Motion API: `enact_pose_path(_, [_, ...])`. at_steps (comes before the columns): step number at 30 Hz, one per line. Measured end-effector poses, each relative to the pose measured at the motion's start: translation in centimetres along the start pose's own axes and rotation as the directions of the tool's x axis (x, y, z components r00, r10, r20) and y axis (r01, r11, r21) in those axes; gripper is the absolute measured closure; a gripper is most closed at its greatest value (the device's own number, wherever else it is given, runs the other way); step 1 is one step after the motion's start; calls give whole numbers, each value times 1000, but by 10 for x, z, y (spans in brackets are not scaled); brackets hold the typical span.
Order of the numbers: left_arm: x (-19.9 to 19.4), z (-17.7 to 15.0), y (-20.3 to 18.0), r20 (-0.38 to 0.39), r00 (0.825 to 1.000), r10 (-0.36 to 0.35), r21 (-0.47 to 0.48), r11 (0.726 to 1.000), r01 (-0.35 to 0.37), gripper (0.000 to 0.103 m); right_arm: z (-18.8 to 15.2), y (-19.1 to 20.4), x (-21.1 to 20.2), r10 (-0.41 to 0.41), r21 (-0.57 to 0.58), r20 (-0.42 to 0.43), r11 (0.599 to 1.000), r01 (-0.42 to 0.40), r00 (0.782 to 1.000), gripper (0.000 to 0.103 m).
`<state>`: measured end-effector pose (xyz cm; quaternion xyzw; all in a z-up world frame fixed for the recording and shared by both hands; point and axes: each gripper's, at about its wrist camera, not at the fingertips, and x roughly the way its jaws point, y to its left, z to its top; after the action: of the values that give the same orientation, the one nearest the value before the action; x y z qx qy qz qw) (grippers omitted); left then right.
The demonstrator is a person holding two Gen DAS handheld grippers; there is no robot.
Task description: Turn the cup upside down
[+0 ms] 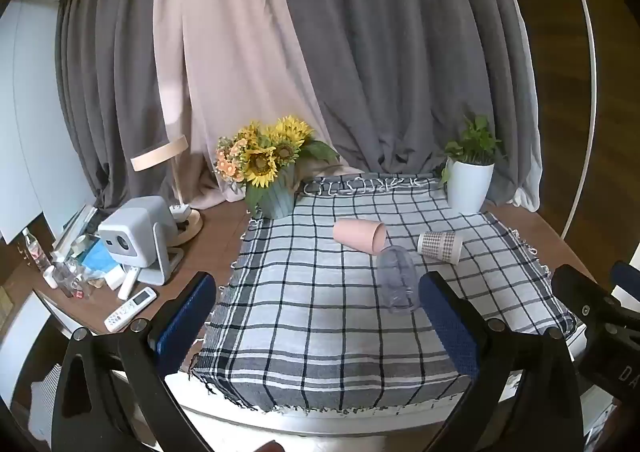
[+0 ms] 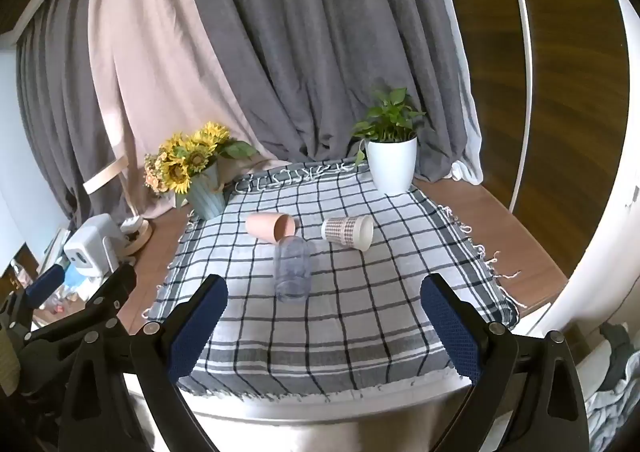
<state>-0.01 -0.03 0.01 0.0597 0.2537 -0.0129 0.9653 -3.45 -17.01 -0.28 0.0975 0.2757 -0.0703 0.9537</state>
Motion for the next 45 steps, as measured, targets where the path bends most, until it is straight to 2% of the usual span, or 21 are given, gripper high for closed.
enact_pose_path(45, [-7, 2, -8, 1, 1000, -16, -25, 1000, 16, 0, 3, -7, -10, -1, -12, 16, 1000, 1, 1000, 5])
